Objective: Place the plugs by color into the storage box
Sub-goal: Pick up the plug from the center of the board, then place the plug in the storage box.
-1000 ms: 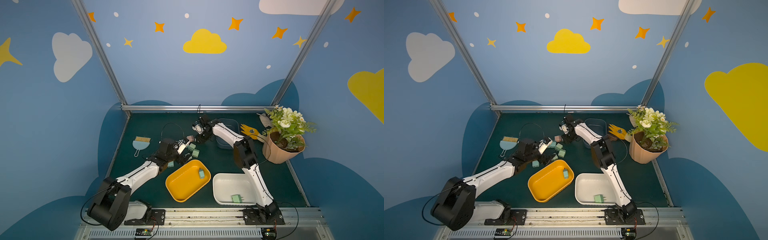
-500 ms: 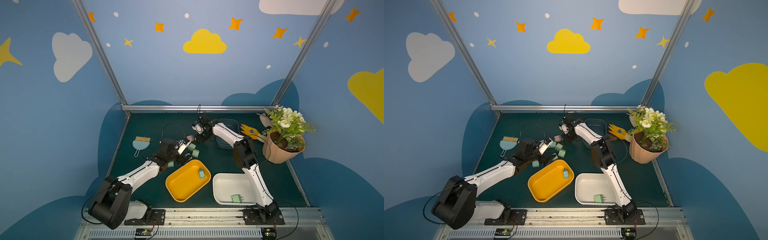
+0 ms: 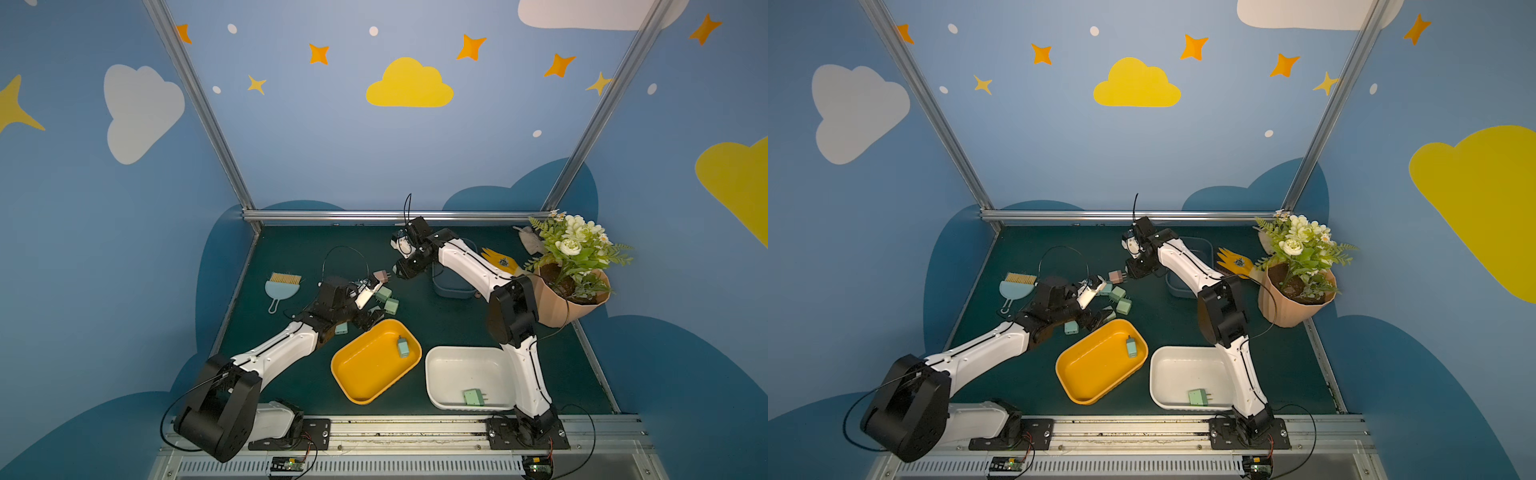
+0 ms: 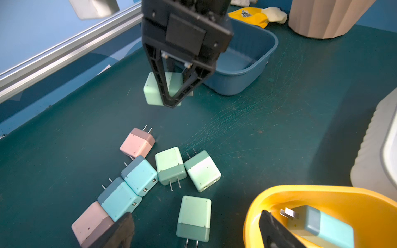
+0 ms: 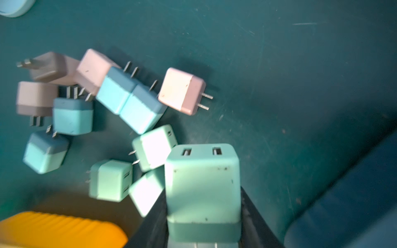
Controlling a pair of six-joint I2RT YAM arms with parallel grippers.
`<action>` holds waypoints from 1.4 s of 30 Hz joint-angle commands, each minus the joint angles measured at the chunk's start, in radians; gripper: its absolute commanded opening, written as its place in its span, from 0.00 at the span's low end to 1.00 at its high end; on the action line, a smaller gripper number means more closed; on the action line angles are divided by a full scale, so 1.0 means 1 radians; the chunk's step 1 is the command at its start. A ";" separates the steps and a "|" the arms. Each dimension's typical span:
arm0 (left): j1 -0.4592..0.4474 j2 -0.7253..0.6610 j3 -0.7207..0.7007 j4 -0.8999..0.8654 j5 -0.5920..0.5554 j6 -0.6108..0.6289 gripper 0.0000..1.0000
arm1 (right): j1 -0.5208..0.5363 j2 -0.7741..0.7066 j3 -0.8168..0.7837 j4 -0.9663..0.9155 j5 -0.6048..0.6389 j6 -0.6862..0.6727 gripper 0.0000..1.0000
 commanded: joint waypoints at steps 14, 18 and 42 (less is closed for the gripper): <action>-0.190 -0.033 0.113 -0.158 0.005 0.016 0.84 | 0.143 -0.619 -0.711 0.077 0.079 0.212 0.32; -0.272 -0.038 0.101 -0.179 -0.031 0.046 0.80 | 0.163 -0.773 -0.887 0.069 0.100 0.281 0.31; -0.478 -0.122 -0.090 0.053 0.203 0.241 0.83 | 0.293 -1.192 -1.312 -0.060 0.207 0.703 0.37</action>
